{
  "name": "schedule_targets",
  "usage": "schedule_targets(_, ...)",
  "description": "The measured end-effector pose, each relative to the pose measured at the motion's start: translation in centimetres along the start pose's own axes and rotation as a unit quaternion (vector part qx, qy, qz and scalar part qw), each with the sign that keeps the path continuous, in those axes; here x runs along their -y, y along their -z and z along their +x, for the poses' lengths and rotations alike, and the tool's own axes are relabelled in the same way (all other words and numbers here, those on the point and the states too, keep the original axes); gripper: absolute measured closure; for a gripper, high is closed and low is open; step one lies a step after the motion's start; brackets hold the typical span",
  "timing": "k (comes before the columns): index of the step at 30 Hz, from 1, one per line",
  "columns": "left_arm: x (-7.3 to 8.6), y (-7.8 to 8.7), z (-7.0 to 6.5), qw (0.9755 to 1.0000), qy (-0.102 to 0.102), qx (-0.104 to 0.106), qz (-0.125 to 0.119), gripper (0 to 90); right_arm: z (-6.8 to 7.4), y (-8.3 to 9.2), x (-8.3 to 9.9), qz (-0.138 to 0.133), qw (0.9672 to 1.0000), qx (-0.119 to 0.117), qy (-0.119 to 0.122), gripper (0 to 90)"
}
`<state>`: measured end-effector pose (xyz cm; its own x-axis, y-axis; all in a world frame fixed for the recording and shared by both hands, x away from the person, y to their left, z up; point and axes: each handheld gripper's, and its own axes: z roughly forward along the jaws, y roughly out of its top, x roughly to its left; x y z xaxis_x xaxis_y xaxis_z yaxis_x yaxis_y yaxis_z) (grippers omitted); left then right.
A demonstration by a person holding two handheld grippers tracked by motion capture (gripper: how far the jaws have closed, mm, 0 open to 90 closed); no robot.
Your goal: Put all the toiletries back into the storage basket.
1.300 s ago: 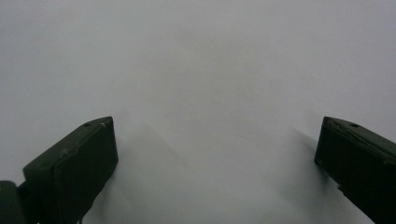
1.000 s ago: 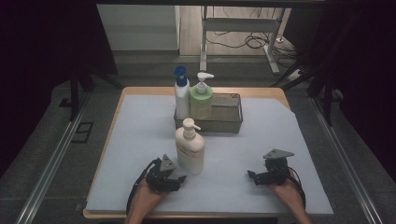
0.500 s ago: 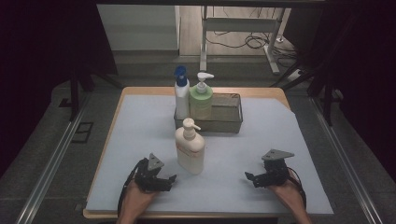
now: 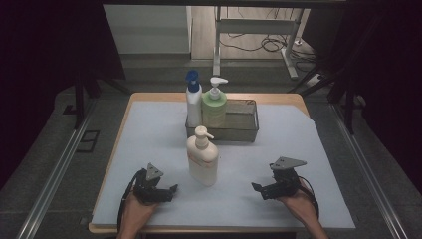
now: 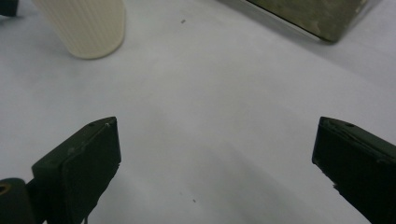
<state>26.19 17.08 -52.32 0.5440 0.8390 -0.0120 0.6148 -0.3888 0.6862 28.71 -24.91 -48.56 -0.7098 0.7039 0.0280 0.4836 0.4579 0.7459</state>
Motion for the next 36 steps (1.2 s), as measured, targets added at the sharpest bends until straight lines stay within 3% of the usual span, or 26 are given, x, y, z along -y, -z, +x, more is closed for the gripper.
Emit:
schedule_targets(24, 0.1, -0.1, 0.1, 1.0000, 0.008, 0.003, -0.002, 11.8, 4.0, -1.9, -4.8, -0.015, 0.9976, -0.063, 0.026, 3.9)
schedule_targets(36, 0.1, -0.1, 0.1, 1.0000, 0.007, 0.002, -0.001, 11.8, 6.0, -2.8, -7.1, -0.018, 0.9964, -0.072, 0.042, 8.7)
